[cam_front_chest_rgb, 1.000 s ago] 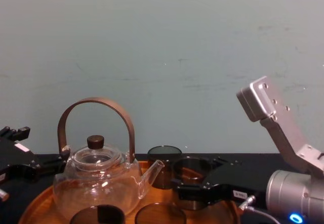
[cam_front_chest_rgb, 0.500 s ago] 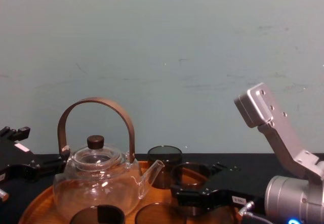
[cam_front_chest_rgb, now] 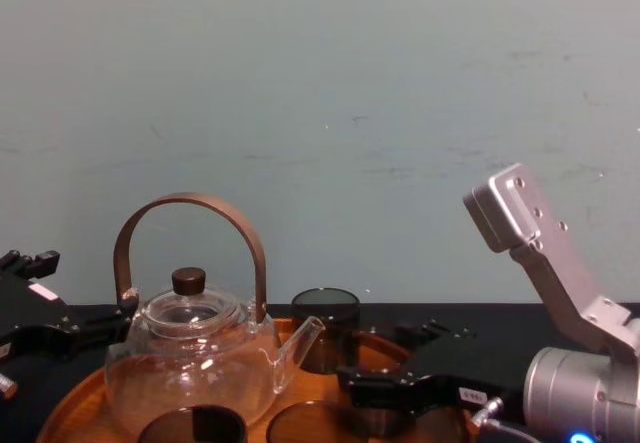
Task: Pick up the glass from the table and place it on the tray.
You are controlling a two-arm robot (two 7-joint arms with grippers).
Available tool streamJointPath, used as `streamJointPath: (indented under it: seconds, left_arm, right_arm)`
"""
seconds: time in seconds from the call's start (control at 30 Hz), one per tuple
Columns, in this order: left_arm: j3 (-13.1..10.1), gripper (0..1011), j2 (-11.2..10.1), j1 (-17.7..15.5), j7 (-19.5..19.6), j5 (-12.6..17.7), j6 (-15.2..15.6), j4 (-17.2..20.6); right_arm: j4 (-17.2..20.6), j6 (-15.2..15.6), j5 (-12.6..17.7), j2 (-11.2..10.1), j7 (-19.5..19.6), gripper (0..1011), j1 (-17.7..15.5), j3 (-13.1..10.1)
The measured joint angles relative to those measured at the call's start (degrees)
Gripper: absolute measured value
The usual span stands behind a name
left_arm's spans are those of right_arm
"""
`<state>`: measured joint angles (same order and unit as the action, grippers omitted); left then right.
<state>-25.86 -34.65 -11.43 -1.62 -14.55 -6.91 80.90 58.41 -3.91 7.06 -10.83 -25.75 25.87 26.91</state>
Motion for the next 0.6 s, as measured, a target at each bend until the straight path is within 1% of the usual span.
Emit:
streamJointPath:
  seconds: [0.07, 0.1, 0.4, 0.6]
  left_arm:
    - [0.00, 1001, 0.00, 0.00, 0.00, 0.00, 0.00, 0.00]
    - [0.00, 1001, 0.00, 0.00, 0.00, 0.00, 0.00, 0.00]
    - [0.00, 1001, 0.00, 0.00, 0.00, 0.00, 0.00, 0.00]
    - [0.00, 1001, 0.00, 0.00, 0.00, 0.00, 0.00, 0.00]
  right_arm:
    - [0.01, 0.00, 0.00, 0.00, 0.00, 990, -0.01, -0.02]
    - [0.01, 0.00, 0.00, 0.00, 0.00, 1002, -0.01, -0.02]
    - [0.04, 0.00, 0.01, 0.00, 0.00, 1002, -0.02, -0.05]
    - [0.40, 0.57, 0.72, -0.11, -0.28, 1002, -0.43, -0.38]
